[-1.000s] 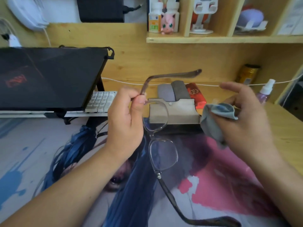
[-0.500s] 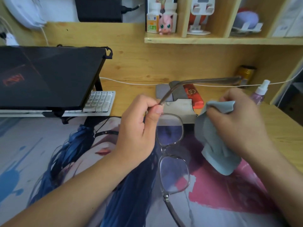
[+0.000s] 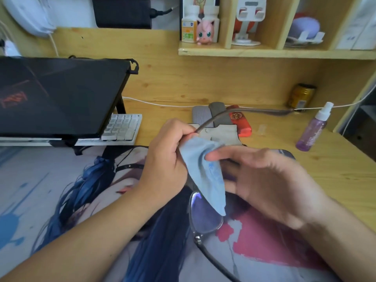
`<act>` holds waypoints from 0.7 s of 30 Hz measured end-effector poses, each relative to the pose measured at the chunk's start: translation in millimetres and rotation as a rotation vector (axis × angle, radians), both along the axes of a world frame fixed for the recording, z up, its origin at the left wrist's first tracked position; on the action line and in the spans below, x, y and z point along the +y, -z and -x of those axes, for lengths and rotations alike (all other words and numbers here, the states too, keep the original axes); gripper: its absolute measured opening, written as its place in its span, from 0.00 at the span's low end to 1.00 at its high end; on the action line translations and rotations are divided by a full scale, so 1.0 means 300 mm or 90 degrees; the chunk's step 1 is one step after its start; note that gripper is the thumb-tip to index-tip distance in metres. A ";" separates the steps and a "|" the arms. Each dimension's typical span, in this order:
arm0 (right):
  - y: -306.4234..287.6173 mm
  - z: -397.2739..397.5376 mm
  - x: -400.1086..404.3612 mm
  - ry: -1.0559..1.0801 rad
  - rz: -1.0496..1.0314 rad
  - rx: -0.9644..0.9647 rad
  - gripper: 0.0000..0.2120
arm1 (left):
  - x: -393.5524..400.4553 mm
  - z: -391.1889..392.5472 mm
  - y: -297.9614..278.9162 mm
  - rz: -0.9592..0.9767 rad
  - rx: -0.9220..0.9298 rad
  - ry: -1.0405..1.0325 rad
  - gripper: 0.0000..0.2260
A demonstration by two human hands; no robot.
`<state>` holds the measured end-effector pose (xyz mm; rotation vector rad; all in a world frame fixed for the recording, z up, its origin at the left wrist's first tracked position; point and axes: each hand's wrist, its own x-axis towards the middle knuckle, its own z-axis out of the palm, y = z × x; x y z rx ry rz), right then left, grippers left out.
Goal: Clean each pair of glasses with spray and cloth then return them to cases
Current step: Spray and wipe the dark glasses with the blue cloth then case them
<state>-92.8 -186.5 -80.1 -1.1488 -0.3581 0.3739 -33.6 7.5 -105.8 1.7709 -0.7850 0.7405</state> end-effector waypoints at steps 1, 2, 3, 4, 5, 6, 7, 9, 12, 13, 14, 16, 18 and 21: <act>-0.007 -0.002 -0.003 0.004 -0.013 0.001 0.18 | 0.002 -0.001 -0.001 -0.002 0.004 0.010 0.13; -0.008 -0.005 -0.006 0.024 -0.012 -0.002 0.16 | 0.001 0.001 -0.002 -0.006 0.001 0.019 0.12; -0.006 -0.008 -0.002 0.056 0.010 -0.014 0.13 | -0.003 0.006 -0.006 -0.011 -0.005 0.027 0.10; -0.004 -0.008 0.006 0.091 0.047 -0.031 0.10 | -0.009 0.014 -0.010 -0.015 -0.015 0.032 0.09; -0.001 -0.008 0.018 0.118 0.081 -0.047 0.08 | -0.017 0.021 -0.014 -0.017 -0.021 0.044 0.08; 0.008 -0.008 0.023 0.134 0.111 -0.063 0.11 | -0.024 0.030 -0.016 -0.022 -0.027 0.060 0.06; 0.013 -0.007 0.030 0.141 0.140 -0.068 0.14 | -0.031 0.038 -0.018 -0.028 -0.034 0.073 0.06; 0.012 -0.002 0.041 0.140 0.212 -0.067 0.17 | -0.038 0.051 -0.021 -0.047 -0.042 0.090 0.08; 0.002 0.003 0.033 0.120 0.319 -0.075 0.12 | -0.035 0.050 -0.022 -0.072 -0.005 0.113 0.08; -0.006 0.005 0.028 0.092 0.339 -0.071 0.09 | -0.032 0.049 -0.022 -0.081 0.016 0.125 0.08; -0.013 0.007 0.020 0.055 0.348 -0.058 0.08 | -0.028 0.047 -0.022 -0.088 0.038 0.137 0.09; -0.026 0.008 0.007 -0.008 0.347 -0.017 0.09 | -0.025 0.046 -0.022 -0.090 0.071 0.154 0.09; -0.034 0.002 0.003 -0.027 0.353 -0.009 0.13 | -0.028 0.045 -0.021 -0.092 0.073 0.161 0.10; -0.027 -0.002 0.013 -0.013 0.399 -0.035 0.17 | -0.045 0.050 -0.013 -0.101 0.060 0.152 0.10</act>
